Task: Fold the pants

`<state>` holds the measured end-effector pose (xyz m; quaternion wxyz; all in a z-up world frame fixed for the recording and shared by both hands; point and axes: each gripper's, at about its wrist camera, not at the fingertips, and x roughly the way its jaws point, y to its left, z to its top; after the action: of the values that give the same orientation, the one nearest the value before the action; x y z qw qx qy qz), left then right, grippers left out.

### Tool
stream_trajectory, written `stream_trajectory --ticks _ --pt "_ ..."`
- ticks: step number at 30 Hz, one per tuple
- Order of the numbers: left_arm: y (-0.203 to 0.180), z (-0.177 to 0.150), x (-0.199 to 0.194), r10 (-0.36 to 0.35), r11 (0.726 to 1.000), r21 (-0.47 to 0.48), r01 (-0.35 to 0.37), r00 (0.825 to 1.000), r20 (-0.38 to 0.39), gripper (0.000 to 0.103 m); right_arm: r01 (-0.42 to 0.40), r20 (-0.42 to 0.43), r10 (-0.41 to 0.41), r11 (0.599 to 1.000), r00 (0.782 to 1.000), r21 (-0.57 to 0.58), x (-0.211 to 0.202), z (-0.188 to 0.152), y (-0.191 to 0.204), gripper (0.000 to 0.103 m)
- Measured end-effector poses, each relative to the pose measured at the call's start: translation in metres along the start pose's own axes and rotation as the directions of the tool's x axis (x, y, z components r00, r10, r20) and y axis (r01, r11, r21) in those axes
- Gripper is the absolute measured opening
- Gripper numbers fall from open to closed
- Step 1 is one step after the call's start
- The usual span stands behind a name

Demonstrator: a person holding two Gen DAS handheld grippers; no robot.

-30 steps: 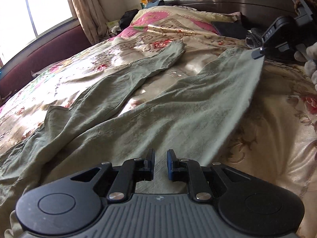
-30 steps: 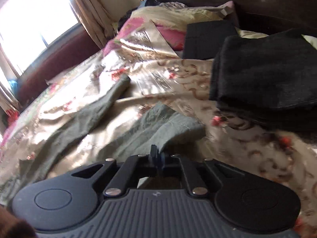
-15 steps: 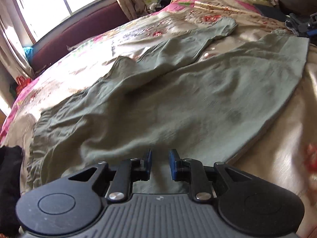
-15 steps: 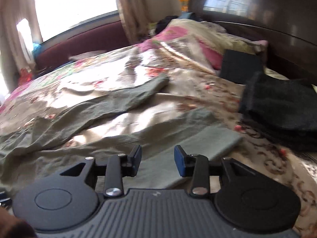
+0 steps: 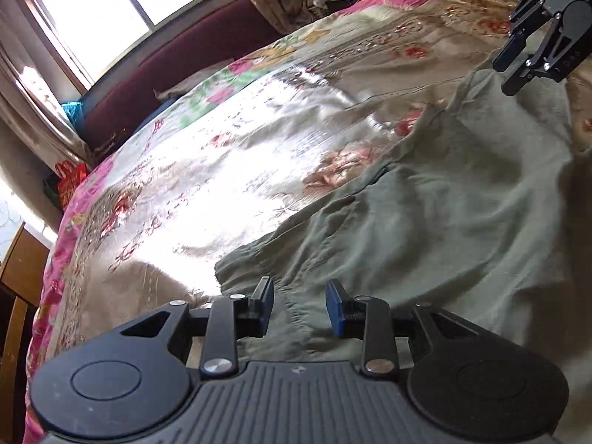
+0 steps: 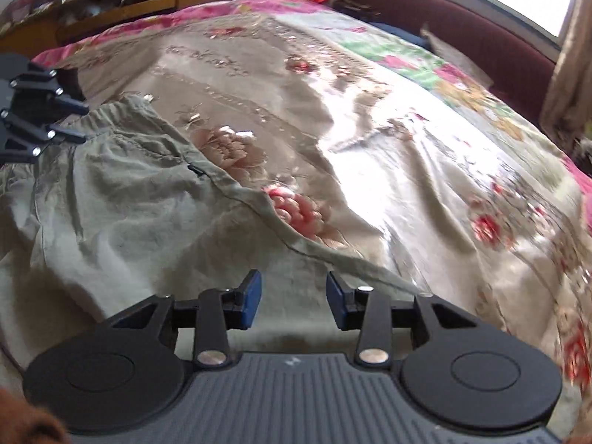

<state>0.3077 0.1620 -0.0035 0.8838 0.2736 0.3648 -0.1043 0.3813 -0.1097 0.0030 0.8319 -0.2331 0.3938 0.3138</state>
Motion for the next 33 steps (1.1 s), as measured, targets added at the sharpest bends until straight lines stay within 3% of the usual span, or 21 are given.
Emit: stream_trajectory --ticks 3,8,10,13,18,22,23,25,27,29,30,31,33 --pt "0.025 0.004 0.027 -0.015 1.0 -0.019 0.015 1.0 -0.027 0.051 -0.036 -0.048 0.031 0.992 0.998 -0.123 0.027 0.023 0.005 0.052" --pt "0.047 0.007 0.061 -0.045 0.999 -0.027 0.043 0.997 -0.061 0.06 -0.084 -0.094 0.072 0.986 0.993 -0.141 0.06 0.043 0.001 0.06" --pt "0.052 0.01 0.072 -0.094 0.995 -0.043 0.091 0.994 -0.064 0.065 -0.113 -0.135 0.093 0.982 0.986 -0.152 0.073 0.043 0.001 0.06" --pt "0.052 0.016 0.084 -0.109 0.994 -0.022 0.108 0.992 -0.056 0.074 -0.136 -0.195 0.095 0.969 0.976 -0.206 0.09 0.041 0.001 0.06" --pt "0.059 0.016 0.078 -0.158 0.987 0.01 0.159 0.985 -0.064 0.074 -0.244 -0.247 0.187 0.944 0.951 -0.223 0.079 0.041 -0.003 0.059" --pt "0.059 0.014 0.084 -0.185 0.982 0.032 0.188 0.979 -0.085 0.077 -0.242 -0.286 0.167 0.937 0.944 -0.251 0.094 0.04 0.002 0.059" --pt "0.061 0.016 0.088 -0.189 0.981 0.03 0.193 0.977 -0.094 0.079 -0.236 -0.281 0.166 0.942 0.945 -0.237 0.096 0.042 0.002 0.057" --pt "0.067 0.019 0.094 -0.211 0.977 0.016 0.215 0.97 -0.12 0.082 -0.216 -0.273 0.157 0.956 0.949 -0.199 0.095 0.045 -0.001 0.025" --pt "0.071 0.022 0.097 -0.246 0.969 -0.002 0.249 0.957 -0.151 0.076 -0.196 -0.278 0.141 0.964 0.95 -0.179 0.093 0.045 0.0 0.007" --pt "0.072 0.025 0.104 -0.277 0.961 -0.03 0.276 0.942 -0.188 0.069 -0.163 -0.272 0.112 0.971 0.956 -0.176 0.088 0.043 0.003 0.004" --pt "0.073 0.026 0.105 -0.284 0.959 -0.038 0.282 0.938 -0.197 0.061 -0.15 -0.265 0.101 0.974 0.959 -0.172 0.085 0.042 0.004 0.003" --pt "0.073 0.028 0.104 -0.284 0.959 -0.044 0.281 0.938 -0.197 0.046 -0.133 -0.254 0.086 0.976 0.963 -0.173 0.081 0.042 0.006 0.003" --pt "0.074 0.03 0.095 -0.289 0.957 -0.059 0.283 0.938 -0.192 0.038 -0.098 -0.216 0.056 0.977 0.975 -0.188 0.068 0.044 0.01 0.002"
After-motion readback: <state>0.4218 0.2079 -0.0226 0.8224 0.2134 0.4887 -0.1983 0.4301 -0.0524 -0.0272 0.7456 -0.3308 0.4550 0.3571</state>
